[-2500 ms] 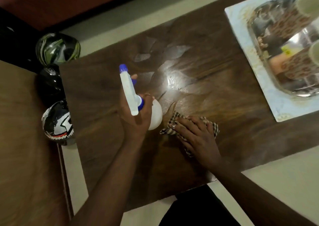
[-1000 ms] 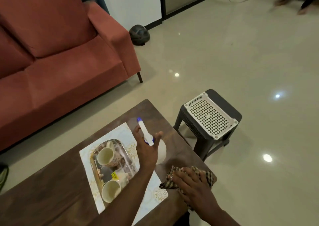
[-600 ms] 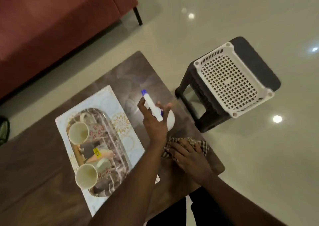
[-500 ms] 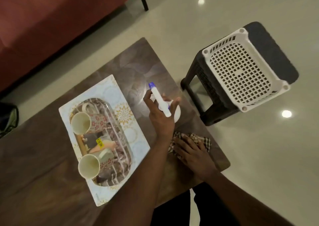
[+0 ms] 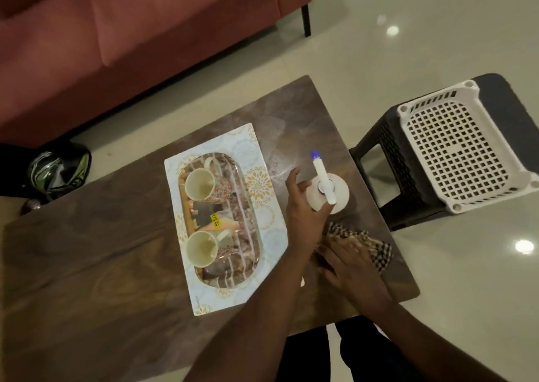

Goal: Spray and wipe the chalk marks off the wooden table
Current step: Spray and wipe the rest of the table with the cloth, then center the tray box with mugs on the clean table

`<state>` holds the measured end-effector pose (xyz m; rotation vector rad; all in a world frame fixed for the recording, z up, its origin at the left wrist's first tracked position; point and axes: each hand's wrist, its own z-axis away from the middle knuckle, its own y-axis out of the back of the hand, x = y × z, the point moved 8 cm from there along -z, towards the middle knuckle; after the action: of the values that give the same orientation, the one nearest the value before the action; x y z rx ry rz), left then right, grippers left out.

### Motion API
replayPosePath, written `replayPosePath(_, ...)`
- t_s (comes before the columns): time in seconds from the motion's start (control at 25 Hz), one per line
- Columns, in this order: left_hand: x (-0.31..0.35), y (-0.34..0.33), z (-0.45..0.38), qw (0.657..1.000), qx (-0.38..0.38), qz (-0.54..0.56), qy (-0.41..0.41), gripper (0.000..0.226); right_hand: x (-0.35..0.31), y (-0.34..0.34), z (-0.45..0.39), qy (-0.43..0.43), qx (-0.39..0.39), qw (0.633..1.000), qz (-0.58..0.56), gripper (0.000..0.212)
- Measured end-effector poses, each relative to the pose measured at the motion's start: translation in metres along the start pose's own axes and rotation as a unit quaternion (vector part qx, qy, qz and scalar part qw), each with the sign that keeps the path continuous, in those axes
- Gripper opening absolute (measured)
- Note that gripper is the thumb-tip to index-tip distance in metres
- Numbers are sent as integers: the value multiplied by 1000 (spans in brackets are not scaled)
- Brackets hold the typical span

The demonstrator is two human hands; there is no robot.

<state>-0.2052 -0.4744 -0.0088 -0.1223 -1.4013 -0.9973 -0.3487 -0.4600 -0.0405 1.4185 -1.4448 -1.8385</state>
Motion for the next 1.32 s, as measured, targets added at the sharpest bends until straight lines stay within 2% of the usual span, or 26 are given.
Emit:
replayPosePath(0.16, -16, 82, 16, 999, 48, 0, -1, 67, -51, 9, -36, 27, 25, 999, -5, 41)
replayPosePath(0.36, -43, 178, 15, 993, 109, -38, -26, 56, -116, -11, -82, 35, 36, 999, -1, 45)
replayPosePath(0.52, -118, 255, 6, 995, 100, -4, 3, 48, -124, -45, -100, -77, 28, 996, -36, 49)
replayPosePath(0.64, -185, 291, 0, 992, 98, -4, 85, 43, -121, -71, -99, -168, 30, 982, -81, 59)
replayPosePath(0.72, -225, 298, -6, 985, 80, -18, 149, 42, -131, -99, -108, -195, -2, 975, -108, 54)
replayPosePath(0.8, -253, 294, -8, 978, 59, -12, 199, 44, -139, -125, -113, -219, -24, 966, -136, 37)
replayPosePath(0.92, -269, 293, -15, 972, 63, -21, 224, 49, -133, -136, -114, -261, 2, 950, -174, 26)
replayPosePath(0.96, -272, 294, -19, 969, 67, -23, 235, 51, -130, -133, -109, -266, 15, 947, -182, 28)
replayPosePath(1.12, -285, 297, -40, 946, 72, 43, 313, 58, -130, -146, -45, -341, 41, 920, -187, 65)
replayPosePath(1.24, -282, 302, -56, 948, 38, 56, 312, 28, -138, -169, -25, -335, 6, 931, -145, 86)
replayPosePath(1.32, -282, 302, -65, 955, 8, 50, 293, 23, -131, -177, -29, -336, -1, 933, -131, 83)
